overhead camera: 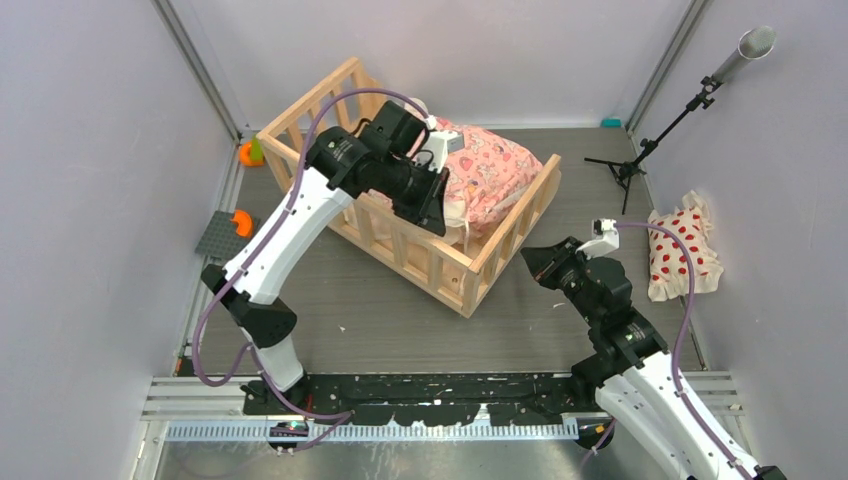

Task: Set up the pet bed

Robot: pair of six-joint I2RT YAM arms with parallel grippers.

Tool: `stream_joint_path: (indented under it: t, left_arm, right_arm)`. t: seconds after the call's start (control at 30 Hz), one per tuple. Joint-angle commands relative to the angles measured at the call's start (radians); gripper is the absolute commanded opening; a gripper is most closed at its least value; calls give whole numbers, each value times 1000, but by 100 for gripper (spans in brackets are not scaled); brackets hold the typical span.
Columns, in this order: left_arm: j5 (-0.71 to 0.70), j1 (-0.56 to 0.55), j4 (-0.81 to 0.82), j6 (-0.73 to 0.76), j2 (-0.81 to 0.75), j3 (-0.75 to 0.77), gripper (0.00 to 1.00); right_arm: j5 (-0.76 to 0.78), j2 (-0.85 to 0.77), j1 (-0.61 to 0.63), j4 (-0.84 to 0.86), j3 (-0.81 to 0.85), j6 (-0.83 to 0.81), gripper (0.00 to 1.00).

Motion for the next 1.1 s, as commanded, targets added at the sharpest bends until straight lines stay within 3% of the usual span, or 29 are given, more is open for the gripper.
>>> stream_joint_path:
  t: [0.0, 0.7, 0.9, 1.07]
  left_arm:
    - [108, -2, 7, 12, -20, -17, 0]
    - [307, 49, 201, -154, -4, 184, 0]
    - [389, 47, 231, -175, -8, 140, 0]
    - [416, 30, 224, -126, -52, 12, 0]
  right_arm:
    - [23, 5, -3, 9, 41, -15, 14]
    - [18, -21, -2, 4, 10, 2, 14]
    - [22, -24, -2, -1, 6, 0, 14]
    - [23, -20, -2, 8, 2, 0, 14]
